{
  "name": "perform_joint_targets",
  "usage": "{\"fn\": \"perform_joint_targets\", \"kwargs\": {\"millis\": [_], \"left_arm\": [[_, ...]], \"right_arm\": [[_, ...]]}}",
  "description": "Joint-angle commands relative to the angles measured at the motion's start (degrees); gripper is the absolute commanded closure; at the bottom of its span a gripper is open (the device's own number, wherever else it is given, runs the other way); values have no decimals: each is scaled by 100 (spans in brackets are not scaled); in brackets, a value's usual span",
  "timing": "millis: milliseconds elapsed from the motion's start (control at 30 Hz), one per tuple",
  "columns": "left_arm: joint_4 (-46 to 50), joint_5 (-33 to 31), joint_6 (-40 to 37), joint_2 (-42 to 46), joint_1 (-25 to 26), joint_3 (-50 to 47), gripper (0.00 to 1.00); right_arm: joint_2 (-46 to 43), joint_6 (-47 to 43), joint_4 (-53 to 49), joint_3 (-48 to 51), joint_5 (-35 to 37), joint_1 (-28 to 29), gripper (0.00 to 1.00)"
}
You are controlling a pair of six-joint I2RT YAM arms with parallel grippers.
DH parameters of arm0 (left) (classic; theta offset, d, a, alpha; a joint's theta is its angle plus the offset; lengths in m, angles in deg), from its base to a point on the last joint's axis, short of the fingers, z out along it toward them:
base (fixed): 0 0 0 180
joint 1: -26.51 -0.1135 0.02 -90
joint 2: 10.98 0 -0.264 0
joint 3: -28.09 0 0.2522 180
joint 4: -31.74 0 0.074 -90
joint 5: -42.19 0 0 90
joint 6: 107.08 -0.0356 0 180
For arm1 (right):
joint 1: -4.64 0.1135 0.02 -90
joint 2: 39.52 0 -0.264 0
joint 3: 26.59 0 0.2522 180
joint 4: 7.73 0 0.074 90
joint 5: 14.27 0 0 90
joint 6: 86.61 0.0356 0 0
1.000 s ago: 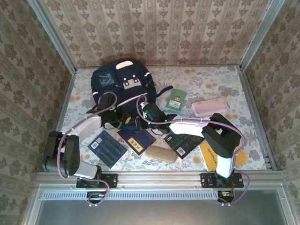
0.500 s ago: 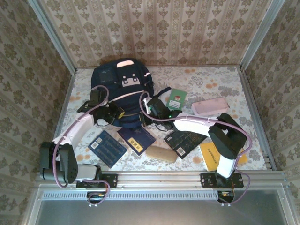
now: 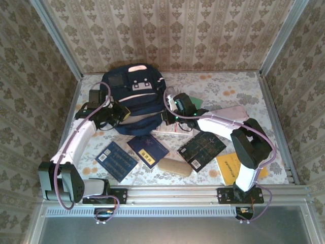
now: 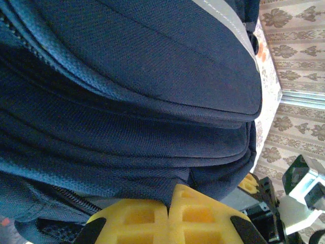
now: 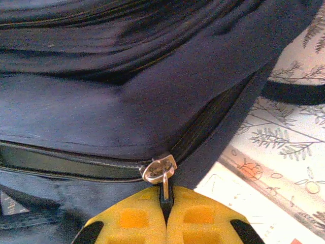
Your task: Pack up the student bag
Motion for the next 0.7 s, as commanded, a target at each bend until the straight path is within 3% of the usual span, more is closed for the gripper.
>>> {"fn": "perform_joint_targets", "kwargs": {"millis": [0,667], "left_arm": [[175,-154,-346,278,-292,348,100],[311,527,-453,192,-305,1129,100]], "right_arm": [[96,-61,-116,-152,-177,-480,100],[1949,626,-511,-2327,-1194,-1536,90]]}}
